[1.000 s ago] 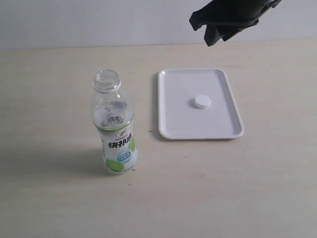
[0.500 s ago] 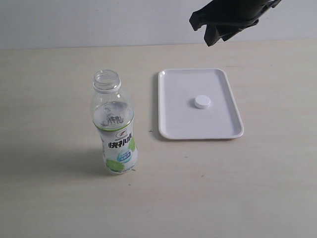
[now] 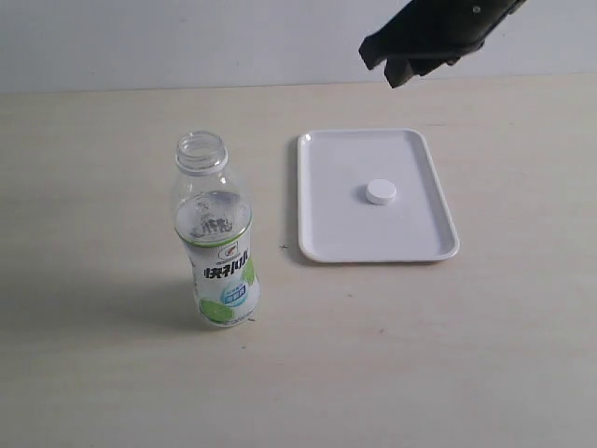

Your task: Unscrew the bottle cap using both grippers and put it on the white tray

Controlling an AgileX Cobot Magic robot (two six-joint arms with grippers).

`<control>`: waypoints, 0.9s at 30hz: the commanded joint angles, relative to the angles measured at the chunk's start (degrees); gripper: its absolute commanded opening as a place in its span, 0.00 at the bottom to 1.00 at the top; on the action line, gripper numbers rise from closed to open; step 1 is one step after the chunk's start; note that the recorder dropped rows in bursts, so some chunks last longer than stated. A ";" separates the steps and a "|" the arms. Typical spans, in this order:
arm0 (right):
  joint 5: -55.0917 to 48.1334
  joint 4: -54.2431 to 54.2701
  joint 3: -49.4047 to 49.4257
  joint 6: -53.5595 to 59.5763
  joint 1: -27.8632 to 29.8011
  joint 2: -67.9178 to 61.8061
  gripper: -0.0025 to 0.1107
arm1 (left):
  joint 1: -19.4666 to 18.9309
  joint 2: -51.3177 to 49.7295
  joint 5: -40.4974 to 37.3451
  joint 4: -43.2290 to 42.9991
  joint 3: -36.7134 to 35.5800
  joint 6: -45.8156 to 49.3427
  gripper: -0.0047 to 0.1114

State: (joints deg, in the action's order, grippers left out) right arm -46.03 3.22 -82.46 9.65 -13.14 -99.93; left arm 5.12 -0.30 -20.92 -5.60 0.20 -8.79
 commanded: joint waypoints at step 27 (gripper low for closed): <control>41.72 1.45 68.76 -3.34 20.27 79.75 0.35 | -0.13 0.30 0.48 -0.11 -0.20 -0.41 0.04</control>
State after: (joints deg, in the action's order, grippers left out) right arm -3.82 5.10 -14.89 6.66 6.70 -22.30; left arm 5.12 -0.30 -20.92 -5.60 0.20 -8.79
